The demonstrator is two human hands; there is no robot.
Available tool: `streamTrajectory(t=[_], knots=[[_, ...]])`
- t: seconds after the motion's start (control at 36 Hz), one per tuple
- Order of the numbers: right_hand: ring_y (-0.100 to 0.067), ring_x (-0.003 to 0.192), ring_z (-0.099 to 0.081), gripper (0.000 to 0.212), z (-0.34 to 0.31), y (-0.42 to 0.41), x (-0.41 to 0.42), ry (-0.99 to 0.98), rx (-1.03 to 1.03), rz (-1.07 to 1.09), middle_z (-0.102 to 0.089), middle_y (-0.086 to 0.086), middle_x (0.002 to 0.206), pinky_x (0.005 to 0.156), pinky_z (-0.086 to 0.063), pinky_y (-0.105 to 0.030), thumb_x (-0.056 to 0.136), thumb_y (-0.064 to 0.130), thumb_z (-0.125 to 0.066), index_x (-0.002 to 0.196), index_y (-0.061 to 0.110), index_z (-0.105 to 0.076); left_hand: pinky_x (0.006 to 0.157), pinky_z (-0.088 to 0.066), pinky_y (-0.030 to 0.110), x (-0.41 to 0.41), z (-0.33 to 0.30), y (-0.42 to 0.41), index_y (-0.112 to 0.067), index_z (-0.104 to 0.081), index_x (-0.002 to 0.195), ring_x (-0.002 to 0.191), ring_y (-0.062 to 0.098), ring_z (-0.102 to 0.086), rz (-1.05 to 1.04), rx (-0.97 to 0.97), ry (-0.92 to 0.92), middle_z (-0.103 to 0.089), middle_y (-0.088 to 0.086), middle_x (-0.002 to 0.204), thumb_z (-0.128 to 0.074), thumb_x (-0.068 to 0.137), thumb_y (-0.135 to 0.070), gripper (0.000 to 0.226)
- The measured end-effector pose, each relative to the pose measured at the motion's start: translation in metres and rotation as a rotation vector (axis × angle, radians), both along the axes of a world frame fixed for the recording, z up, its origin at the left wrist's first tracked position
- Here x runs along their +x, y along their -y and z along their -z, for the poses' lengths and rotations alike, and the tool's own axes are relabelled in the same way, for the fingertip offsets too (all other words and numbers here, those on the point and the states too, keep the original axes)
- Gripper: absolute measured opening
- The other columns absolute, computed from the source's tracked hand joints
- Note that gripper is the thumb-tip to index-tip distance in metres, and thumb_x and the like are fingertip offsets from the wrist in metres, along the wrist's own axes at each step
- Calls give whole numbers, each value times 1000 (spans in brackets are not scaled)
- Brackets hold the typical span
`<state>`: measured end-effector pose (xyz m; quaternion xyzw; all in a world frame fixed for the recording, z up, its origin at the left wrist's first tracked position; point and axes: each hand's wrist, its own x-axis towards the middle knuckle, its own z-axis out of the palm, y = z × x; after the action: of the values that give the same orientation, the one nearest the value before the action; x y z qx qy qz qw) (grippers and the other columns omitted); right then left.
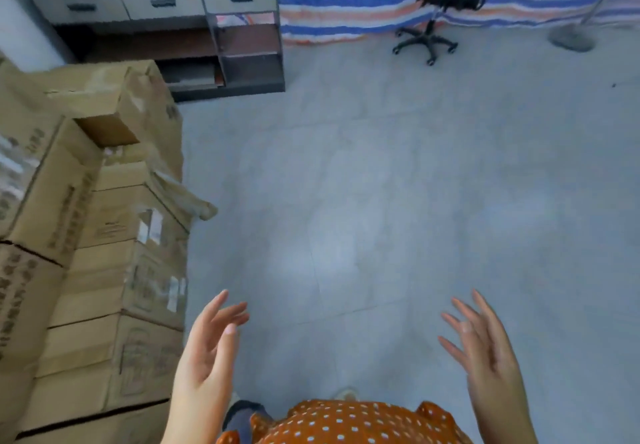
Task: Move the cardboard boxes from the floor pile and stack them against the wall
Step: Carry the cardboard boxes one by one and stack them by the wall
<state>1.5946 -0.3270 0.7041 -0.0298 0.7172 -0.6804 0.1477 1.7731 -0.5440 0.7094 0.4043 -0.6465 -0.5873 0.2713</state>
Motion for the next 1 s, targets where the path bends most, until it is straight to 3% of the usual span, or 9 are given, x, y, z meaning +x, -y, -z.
streamTrajectory(t=[0.11, 0.25, 0.44, 0.67, 0.75, 0.81, 0.86, 1.0], knots=[[2, 107, -62, 97, -2, -48, -22, 6, 21, 131, -64, 19, 117, 81, -55, -18, 39, 91, -63, 122, 43, -50, 92, -49, 32, -52, -1, -26, -42, -54, 117, 101, 7, -66, 149, -34, 5, -69, -12, 110, -49, 84, -35, 34], [2, 108, -61, 95, 5, -101, -32, 44, 42, 316, -62, 18, 119, 80, -55, -18, 38, 93, -62, 120, 47, -50, 93, -47, 35, -122, -4, -49, -67, -56, 103, 99, 6, -66, 339, -65, 19, -69, -15, 109, -50, 72, -55, 33], [2, 104, -63, 95, 16, -147, -60, 74, 78, 539, -62, 14, 121, 78, -56, -20, 38, 94, -59, 120, 47, -49, 93, -49, 41, -225, 3, -82, -69, -53, 104, 100, 6, -66, 618, -89, 56, -68, -17, 108, -46, 71, -58, 35], [1, 106, -62, 96, 19, -166, -154, 23, 83, 765, -62, 17, 119, 78, -55, -16, 38, 95, -58, 121, 47, -48, 92, -50, 41, -376, 7, -109, -69, -54, 100, 98, 2, -65, 817, -65, 1, -68, -18, 108, -46, 68, -59, 34], [-1, 106, -63, 94, 13, -172, -198, -20, 73, 844, -65, 19, 116, 80, -56, -19, 39, 94, -58, 121, 47, -49, 95, -49, 44, -441, -1, -116, -67, -55, 101, 98, 3, -66, 882, -72, -33, -68, -17, 108, -49, 75, -50, 31], [-1, 103, -65, 95, 8, -175, -230, -44, 70, 874, -66, 20, 115, 79, -56, -21, 39, 93, -60, 120, 45, -51, 92, -49, 41, -482, -7, -123, -65, -57, 102, 99, 4, -66, 916, -83, -55, -68, -14, 110, -49, 79, -39, 36], [-1, 103, -65, 96, 4, -176, -259, -58, 62, 903, -66, 16, 116, 78, -56, -20, 39, 93, -61, 121, 44, -51, 93, -47, 36, -518, -11, -130, -64, -57, 103, 99, 5, -66, 960, -79, -68, -68, -13, 111, -49, 78, -40, 36], [-3, 106, -64, 61, 3, -182, -311, -35, 79, 971, -65, 20, 117, 81, -56, -22, 69, 74, -58, 122, 45, -49, 92, -46, 34, -585, -4, -149, -46, -61, 112, 98, 3, -66, 1062, -54, -51, -69, -15, 107, -45, 80, -28, 40]])
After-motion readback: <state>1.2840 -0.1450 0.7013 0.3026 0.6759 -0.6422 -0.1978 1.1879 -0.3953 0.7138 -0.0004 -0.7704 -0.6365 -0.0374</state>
